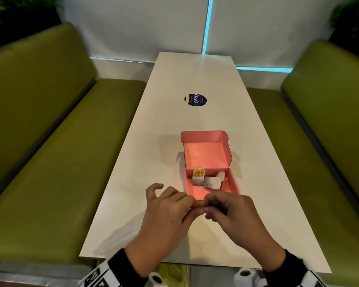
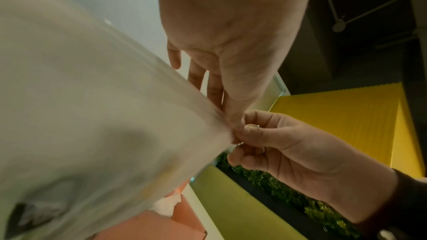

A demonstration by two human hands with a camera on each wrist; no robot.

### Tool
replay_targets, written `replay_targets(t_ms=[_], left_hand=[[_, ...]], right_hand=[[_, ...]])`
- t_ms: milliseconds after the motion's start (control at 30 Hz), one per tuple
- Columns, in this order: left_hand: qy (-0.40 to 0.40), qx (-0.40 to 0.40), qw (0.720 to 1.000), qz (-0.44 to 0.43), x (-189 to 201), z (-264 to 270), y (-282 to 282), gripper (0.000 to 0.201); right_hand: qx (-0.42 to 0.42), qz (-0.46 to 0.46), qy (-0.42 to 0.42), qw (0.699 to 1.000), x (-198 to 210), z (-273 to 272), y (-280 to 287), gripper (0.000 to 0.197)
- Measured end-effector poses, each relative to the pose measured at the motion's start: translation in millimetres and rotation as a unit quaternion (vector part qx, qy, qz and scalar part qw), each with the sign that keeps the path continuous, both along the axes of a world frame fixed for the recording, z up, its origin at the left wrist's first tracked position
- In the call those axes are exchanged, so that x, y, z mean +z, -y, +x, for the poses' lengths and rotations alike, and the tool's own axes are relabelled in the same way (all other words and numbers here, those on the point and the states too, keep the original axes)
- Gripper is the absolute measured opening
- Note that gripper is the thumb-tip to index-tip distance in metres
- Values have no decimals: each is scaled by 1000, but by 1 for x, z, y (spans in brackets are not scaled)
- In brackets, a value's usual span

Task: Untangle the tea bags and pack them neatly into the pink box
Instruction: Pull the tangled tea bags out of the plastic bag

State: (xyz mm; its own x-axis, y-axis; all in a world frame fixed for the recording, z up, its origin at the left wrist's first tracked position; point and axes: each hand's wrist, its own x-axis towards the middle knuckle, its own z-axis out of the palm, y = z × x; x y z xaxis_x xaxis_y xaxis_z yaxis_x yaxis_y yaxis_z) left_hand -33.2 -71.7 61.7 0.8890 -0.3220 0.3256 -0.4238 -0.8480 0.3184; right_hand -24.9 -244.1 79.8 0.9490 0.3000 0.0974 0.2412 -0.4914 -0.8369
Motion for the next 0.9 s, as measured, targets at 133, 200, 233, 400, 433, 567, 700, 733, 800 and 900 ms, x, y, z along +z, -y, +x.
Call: replay_targets(t_ms=[133, 200, 233, 400, 433, 567, 700, 733, 800, 900], left_hand=[[9, 3, 1000, 19, 13, -1, -5, 29], [12, 4, 1000, 20, 20, -3, -13, 29], [11, 5, 1000, 21, 23, -5, -18, 28], [2, 25, 998, 55, 37, -13, -59, 29], [-9, 37, 998, 59, 40, -14, -68, 32], [-63, 93, 991, 74, 53, -16, -97, 52], [-126, 106, 983, 76, 56, -18, -101, 53], [-140, 92, 984, 64, 54, -18, -97, 49], [-151, 49, 987, 12, 48, -18, -85, 43], [-158, -8, 987, -26, 38, -13, -63, 23]], right_hand=[[-27, -15, -10, 999, 7, -1, 3, 27], [-49, -15, -21, 998, 12, -1, 8, 24], [-59, -10, -28, 998, 14, 0, 11, 23], [-104, 7, -55, 993, 23, 2, 37, 27], [-113, 3, -55, 992, 24, 2, 42, 27], [-158, 3, -48, 986, 25, 5, 58, 30], [-138, 13, -40, 990, 28, 1, 58, 28], [-125, 9, -37, 991, 28, -1, 55, 26], [-108, 7, -36, 993, 26, -3, 51, 23], [-108, 18, -40, 993, 24, -2, 49, 23]])
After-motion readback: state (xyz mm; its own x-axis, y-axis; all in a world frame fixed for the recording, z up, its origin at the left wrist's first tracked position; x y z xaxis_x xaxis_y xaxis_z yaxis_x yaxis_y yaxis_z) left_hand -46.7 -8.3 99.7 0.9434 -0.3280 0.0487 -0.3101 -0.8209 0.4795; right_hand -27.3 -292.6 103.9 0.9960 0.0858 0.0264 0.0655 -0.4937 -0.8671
